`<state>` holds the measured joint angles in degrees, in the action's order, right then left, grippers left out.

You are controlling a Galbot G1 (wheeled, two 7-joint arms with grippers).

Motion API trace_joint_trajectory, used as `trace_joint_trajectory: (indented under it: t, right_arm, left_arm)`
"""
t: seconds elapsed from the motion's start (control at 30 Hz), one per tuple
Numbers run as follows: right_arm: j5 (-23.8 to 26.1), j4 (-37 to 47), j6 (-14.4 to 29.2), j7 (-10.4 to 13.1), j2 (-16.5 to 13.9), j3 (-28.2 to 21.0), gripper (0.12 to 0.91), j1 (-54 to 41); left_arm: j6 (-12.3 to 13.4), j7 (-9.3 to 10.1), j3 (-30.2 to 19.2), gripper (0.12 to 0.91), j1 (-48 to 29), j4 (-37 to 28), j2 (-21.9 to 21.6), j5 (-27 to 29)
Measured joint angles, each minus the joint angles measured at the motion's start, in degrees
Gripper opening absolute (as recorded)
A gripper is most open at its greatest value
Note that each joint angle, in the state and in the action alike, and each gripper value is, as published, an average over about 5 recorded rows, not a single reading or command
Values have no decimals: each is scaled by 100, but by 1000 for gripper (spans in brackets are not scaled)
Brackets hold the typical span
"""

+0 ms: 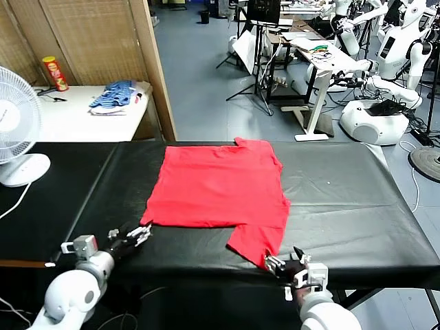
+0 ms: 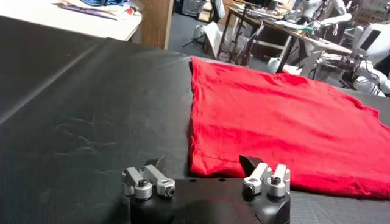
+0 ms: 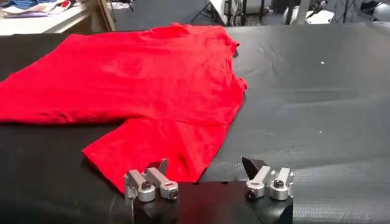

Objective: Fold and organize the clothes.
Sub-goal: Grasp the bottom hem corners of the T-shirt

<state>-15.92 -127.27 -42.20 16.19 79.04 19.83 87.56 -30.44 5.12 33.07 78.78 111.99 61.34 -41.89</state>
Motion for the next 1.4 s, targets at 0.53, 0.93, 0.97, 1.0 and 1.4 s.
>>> trace_joint_trajectory:
  t: [0.53,0.93,0.97,1.0,1.4]
  right_arm:
    - [194,273,14,-14,198,-68,129,-25]
    - [252,-58,-6,84,138,121,122,278]
    - [253,-127,-9,87,119,147,122,329]
    - [253,-212,-10,88,97,179,122,391]
    - [37,-944,17,-164,-288,708,122,971]
  left_arm:
    - [45,2,-99,566,-279,-438,161,99]
    - [23,-76,-104,126,-52,-65,233,72]
    - [12,-61,-88,125,-18,-8,233,87]
    - [2,-44,-70,125,22,52,229,102]
    - [56,203,244,125,1044,1309,166,54]
